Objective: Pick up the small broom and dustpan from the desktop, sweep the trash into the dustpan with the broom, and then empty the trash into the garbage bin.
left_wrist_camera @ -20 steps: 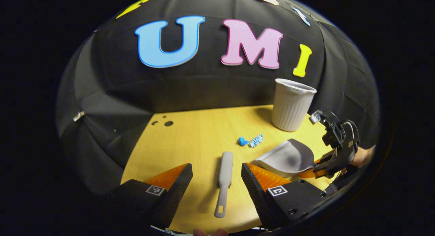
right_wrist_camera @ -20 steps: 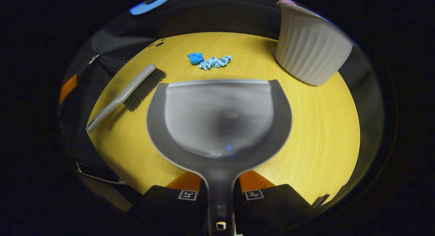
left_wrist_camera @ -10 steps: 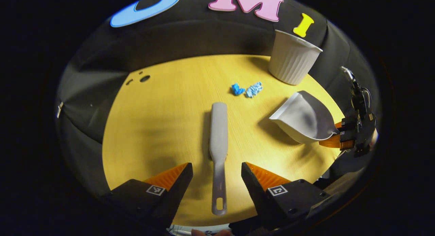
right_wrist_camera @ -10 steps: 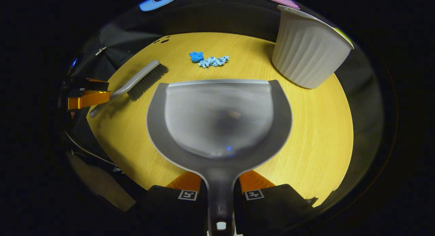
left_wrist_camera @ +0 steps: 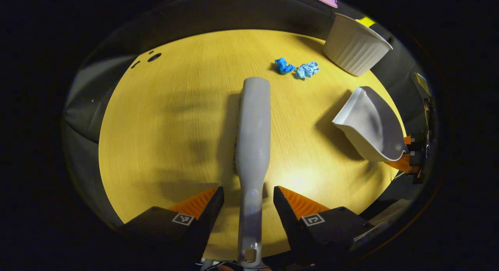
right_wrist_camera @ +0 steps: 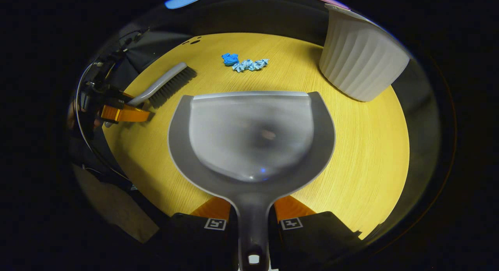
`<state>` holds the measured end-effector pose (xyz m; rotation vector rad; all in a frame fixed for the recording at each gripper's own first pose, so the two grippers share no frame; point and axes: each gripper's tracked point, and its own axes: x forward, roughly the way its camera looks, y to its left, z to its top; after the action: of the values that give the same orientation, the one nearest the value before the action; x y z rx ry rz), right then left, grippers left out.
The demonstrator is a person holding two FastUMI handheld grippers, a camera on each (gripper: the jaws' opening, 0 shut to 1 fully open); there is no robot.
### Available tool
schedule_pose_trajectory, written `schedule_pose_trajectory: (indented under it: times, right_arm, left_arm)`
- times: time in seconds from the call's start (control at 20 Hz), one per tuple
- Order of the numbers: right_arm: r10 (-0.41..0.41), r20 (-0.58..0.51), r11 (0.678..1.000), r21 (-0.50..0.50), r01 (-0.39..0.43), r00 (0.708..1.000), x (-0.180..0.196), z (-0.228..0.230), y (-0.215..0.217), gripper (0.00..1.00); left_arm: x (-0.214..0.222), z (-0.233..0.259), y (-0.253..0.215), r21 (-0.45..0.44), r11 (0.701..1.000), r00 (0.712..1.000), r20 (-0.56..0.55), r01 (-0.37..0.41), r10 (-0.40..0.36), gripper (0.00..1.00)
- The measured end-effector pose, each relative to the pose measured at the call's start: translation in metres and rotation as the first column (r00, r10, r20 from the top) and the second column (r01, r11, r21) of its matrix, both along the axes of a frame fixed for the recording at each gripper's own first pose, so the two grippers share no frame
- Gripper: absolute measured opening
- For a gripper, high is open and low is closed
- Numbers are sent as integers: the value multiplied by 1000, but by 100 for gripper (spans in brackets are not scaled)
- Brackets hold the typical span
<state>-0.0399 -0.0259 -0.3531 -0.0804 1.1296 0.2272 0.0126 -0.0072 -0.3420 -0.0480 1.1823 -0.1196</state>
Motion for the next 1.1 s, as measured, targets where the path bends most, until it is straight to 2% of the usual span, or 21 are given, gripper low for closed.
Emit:
schedule_pose_trajectory:
  times: [0.15, 0.2, 0.35, 0.45, 0.6, 0.8, 1.0, 1.05, 1.1]
  right_arm:
    - [41, -19, 998, -46, -42, 999, 2, 2, -9, 35]
    - [63, -18, 996, -65, -64, 998, 5, 3, -11, 35]
    - [115, -27, 988, -103, -118, 993, 11, 5, -17, 35]
    - [117, -36, 989, -87, -120, 992, 14, 5, -17, 35]
    - [99, -56, 993, -53, -102, 994, 20, 3, -17, 35]
    - [117, -79, 991, -53, -121, 990, 27, 7, -21, 35]
    - [158, -111, 983, -80, -168, 981, 28, 9, -28, 35]
    - [167, -116, 981, -81, -176, 979, 30, 7, -29, 35]
    - [171, -123, 980, -79, -182, 978, 31, 7, -30, 35]
  left_arm:
    - [3, -4, 2, 23, 1000, 1000, -18, -4, 4, 81]
    - [7, -5, 1, 32, 999, 1000, -17, 4, -4, 74]
    - [11, -8, 4, 68, 998, 999, -33, 15, -13, 71]
    - [11, -8, 4, 70, 998, 1000, -31, 5, -3, 60]
    - [10, -9, 5, 92, 996, 999, -45, 14, -10, 33]
    - [31, 2, 3, 97, 995, 1000, 11, 0, -1, 28]
    - [77, 22, 17, 119, 993, 996, 83, -26, 16, 27]
    - [91, 25, 20, 131, 991, 995, 96, -20, 8, 24]
    - [104, 28, 22, 148, 989, 994, 109, -8, -8, 27]
